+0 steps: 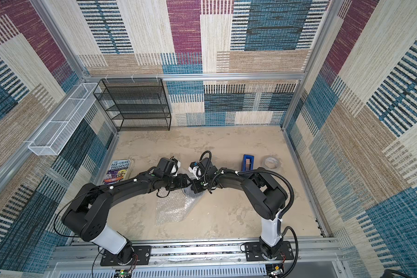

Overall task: Wrap bowls in bubble wrap
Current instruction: Wrap the bowl in bubble wrap.

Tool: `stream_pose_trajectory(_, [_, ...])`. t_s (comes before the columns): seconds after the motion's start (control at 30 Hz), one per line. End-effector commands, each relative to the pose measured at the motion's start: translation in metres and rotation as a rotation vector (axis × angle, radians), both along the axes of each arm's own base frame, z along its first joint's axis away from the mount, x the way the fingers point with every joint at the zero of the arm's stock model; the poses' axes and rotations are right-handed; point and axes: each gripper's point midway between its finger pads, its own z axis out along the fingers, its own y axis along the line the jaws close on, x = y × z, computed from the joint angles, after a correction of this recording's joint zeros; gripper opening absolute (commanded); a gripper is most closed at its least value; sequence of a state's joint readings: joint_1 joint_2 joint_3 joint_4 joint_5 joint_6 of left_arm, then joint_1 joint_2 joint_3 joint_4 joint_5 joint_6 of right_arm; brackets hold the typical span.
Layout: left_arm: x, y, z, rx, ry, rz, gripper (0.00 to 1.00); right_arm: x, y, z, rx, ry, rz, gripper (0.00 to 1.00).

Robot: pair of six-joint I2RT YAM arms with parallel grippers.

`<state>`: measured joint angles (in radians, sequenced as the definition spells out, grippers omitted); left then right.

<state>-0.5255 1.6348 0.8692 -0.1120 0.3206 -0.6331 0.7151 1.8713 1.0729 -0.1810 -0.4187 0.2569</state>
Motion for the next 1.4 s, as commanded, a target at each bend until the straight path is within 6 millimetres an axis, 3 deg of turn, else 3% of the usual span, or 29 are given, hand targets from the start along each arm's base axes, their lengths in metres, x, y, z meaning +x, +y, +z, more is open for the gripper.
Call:
stream_pose_trajectory(0.0, [0.003, -0.01, -0.001, -0.047, 0.019, 0.002, 0.69, -0.004, -0.003, -0.002, -0.023, 0.012, 0.003, 0.0])
stream_pose_trajectory(0.13, [0.002, -0.013, -0.008, -0.052, 0.041, -0.005, 0.54, -0.004, -0.001, 0.0, -0.013, 0.01, 0.002, 0.0])
stream_pose_trajectory(0.2, [0.003, -0.014, -0.008, -0.055, 0.043, -0.007, 0.37, -0.003, -0.001, 0.002, -0.015, 0.003, -0.007, 0.0])
stream_pose_trajectory(0.3, [0.004, -0.014, -0.009, -0.043, 0.046, -0.014, 0.23, 0.0, -0.001, 0.007, -0.008, -0.011, -0.023, 0.0])
stream_pose_trajectory(0.4, [0.004, -0.011, -0.01, -0.019, 0.043, -0.017, 0.02, 0.004, 0.0, 0.015, 0.008, -0.03, -0.04, 0.04])
stream_pose_trajectory(0.43, [0.005, -0.01, -0.011, -0.009, 0.043, -0.018, 0.0, 0.004, 0.001, 0.018, 0.016, -0.036, -0.041, 0.06])
stream_pose_trajectory(0.5, [0.005, -0.007, -0.012, 0.01, 0.04, -0.018, 0.0, 0.007, 0.001, 0.023, 0.025, -0.05, -0.051, 0.11])
stream_pose_trajectory(0.63, [0.005, -0.002, -0.01, 0.05, 0.02, -0.024, 0.0, 0.008, -0.002, 0.027, 0.022, -0.06, -0.075, 0.29])
stream_pose_trajectory(0.77, [0.007, 0.005, -0.006, 0.115, -0.011, -0.044, 0.0, 0.01, -0.006, 0.05, 0.064, -0.098, -0.117, 0.5])
stream_pose_trajectory(0.83, [0.008, 0.006, -0.005, 0.133, -0.021, -0.063, 0.0, 0.012, -0.012, 0.063, 0.071, -0.119, -0.153, 0.55])
stream_pose_trajectory(0.97, [0.01, -0.003, 0.001, 0.14, -0.059, -0.132, 0.0, 0.018, -0.032, 0.088, 0.09, -0.141, -0.266, 0.59])
stream_pose_trajectory(1.03, [0.01, -0.009, 0.003, 0.137, -0.069, -0.168, 0.0, 0.023, -0.049, 0.091, 0.093, -0.121, -0.332, 0.6])
stream_pose_trajectory(1.23, [0.009, -0.019, -0.002, 0.167, -0.054, -0.245, 0.0, 0.024, -0.084, 0.077, 0.115, -0.032, -0.431, 0.62])
stream_pose_trajectory(1.37, [0.008, -0.021, -0.004, 0.161, -0.053, -0.25, 0.0, 0.018, -0.082, 0.065, 0.167, 0.02, -0.404, 0.64])
